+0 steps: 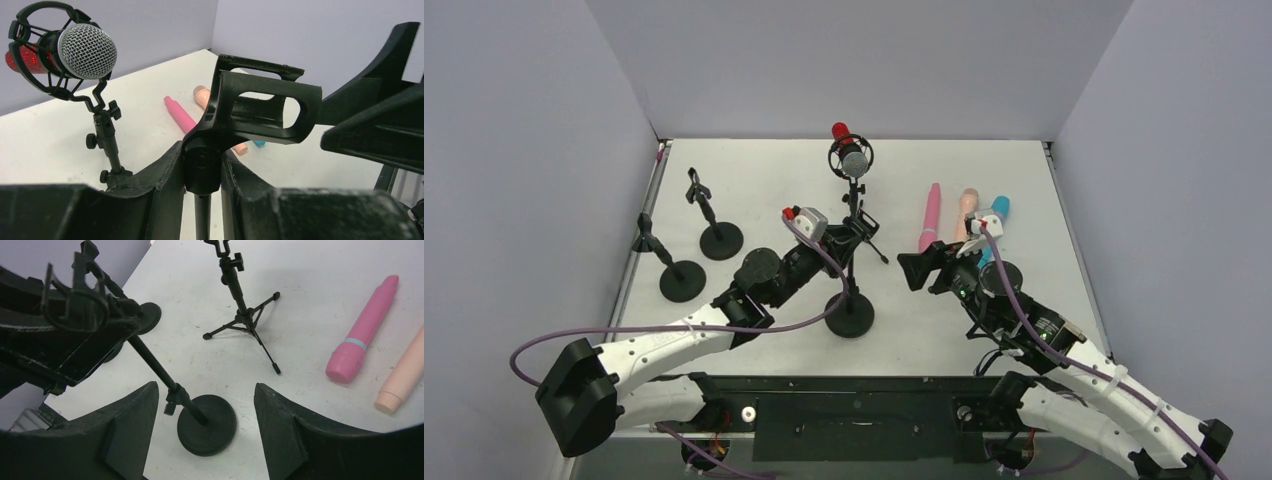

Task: Remove the microphone from the stand

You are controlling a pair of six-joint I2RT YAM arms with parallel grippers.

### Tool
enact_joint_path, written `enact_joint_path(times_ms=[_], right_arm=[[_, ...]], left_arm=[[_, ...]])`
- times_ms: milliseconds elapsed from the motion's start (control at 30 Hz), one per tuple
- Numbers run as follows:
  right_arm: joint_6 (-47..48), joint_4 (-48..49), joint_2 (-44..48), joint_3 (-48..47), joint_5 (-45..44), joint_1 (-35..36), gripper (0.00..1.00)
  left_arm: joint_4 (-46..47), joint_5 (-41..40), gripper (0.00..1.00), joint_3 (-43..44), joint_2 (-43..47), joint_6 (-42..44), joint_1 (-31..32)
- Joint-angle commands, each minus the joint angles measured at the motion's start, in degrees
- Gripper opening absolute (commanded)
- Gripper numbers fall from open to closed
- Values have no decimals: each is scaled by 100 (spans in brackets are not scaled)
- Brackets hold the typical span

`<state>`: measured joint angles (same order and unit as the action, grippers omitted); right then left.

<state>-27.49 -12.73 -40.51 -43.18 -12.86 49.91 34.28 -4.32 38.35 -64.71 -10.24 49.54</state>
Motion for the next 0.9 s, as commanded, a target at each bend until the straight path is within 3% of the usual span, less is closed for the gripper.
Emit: enact_joint_path(times_ms=[0, 267, 633, 867], right_arm=[[-490, 13, 168, 140, 752, -496, 66], [-552, 98, 10, 92, 1037, -776, 65], [-543, 216, -202, 52, 1135, -833, 64], [-582, 293, -274, 128, 1174, -851, 64]], left_arm=[[1190, -276, 0, -37, 173, 447, 176], [1476, -305, 0, -709, 482, 386, 423], [897, -668, 0, -1479, 1033, 319, 986], [776, -1137, 0, -1743, 896, 421, 1329]])
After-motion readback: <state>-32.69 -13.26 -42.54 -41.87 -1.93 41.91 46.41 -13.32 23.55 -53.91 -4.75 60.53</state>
